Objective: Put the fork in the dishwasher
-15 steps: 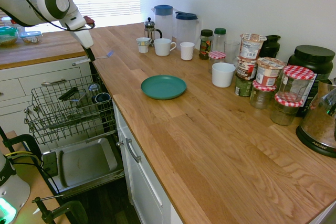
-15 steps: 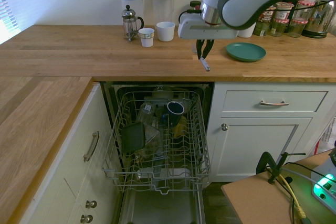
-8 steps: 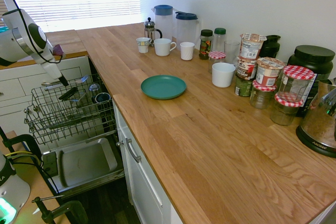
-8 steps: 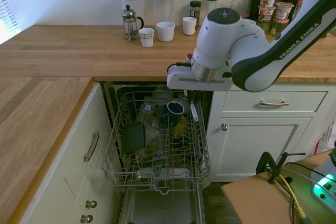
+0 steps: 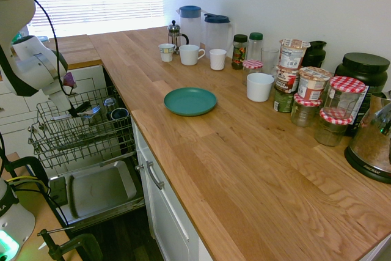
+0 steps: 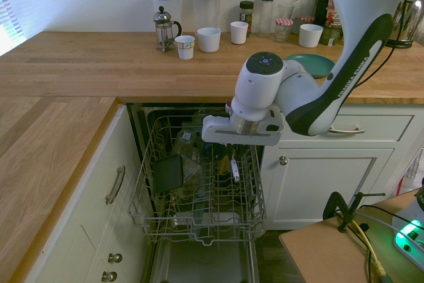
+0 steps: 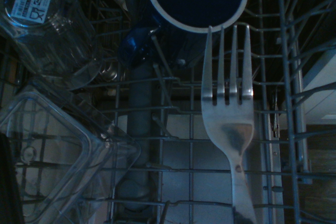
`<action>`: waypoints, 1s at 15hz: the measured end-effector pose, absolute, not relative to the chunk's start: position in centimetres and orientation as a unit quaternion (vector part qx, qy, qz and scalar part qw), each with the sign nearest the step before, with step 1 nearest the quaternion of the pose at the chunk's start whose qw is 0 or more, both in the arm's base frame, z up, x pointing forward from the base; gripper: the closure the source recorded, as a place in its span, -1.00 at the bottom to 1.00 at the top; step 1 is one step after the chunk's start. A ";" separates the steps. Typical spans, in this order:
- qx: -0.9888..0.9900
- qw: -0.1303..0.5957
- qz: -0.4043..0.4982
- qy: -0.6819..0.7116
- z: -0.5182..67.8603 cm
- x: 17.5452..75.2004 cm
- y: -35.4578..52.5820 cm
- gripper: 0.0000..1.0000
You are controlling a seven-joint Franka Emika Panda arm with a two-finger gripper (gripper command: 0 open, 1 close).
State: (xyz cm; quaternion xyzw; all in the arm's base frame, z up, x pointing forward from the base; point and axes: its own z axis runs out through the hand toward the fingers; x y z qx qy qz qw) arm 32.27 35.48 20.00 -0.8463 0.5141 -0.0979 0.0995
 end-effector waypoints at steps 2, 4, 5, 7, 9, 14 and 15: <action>-0.848 0.097 -0.083 0.514 17.9 32.9 35.6 1.00; -0.850 0.096 -0.069 0.513 15.7 33.1 35.6 1.00; -0.851 0.096 -0.064 0.512 14.6 33.2 35.5 1.00; -0.852 0.096 -0.056 0.511 12.7 33.3 35.4 1.00; -0.854 0.092 -0.055 0.509 11.4 33.0 35.7 -1.00; -0.859 0.087 -0.063 0.500 10.5 32.6 36.0 -1.00; -0.859 0.087 -0.064 0.500 10.4 32.6 36.0 -1.00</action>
